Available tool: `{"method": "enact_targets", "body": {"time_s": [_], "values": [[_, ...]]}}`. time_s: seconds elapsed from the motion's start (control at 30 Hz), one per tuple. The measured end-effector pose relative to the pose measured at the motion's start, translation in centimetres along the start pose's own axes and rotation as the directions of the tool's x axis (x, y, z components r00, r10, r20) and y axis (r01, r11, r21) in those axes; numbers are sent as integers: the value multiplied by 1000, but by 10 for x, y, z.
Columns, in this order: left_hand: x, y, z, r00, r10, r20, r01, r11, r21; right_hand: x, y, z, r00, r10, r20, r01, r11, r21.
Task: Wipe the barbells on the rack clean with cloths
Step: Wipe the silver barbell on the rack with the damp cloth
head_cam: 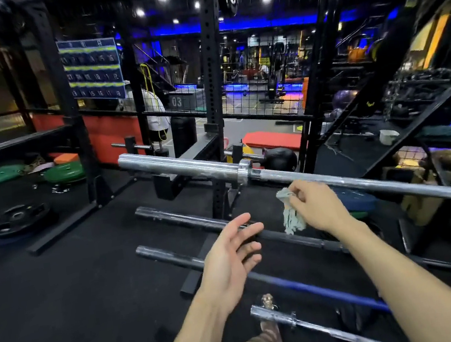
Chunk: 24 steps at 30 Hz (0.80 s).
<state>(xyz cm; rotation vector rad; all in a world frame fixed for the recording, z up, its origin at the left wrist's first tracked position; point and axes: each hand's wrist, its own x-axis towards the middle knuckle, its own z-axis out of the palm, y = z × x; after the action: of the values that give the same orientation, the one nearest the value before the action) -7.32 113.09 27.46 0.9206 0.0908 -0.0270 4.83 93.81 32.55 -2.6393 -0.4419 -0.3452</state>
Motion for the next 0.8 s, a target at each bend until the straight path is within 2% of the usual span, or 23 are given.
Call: {"method": "enact_targets", "body": {"time_s": [0.17, 0.27, 0.4, 0.5, 0.67, 0.8], "values": [[-36, -1, 13, 1000, 20, -18, -18, 996, 87, -47, -13, -46, 997, -72, -10, 71, 934, 350], [-53, -2, 12, 998, 44, -33, -39, 991, 129, -68, -12, -56, 1000, -3, 30, -13, 848, 529], [-55, 2, 8, 996, 68, -56, -56, 980, 189, -76, -5, -52, 993, 77, 89, -116, 746, 656], [-37, 6, 6, 993, 82, -87, -61, 974, 217, -64, 2, -45, 987, 109, 116, -159, 705, 691], [11, 7, -6, 991, 71, -115, -39, 965, 258, -32, 11, -33, 989, 84, 123, -145, 736, 661], [63, -11, -33, 986, 33, -162, 12, 963, 269, 7, 8, -16, 995, 67, 69, -96, 753, 651]]}}
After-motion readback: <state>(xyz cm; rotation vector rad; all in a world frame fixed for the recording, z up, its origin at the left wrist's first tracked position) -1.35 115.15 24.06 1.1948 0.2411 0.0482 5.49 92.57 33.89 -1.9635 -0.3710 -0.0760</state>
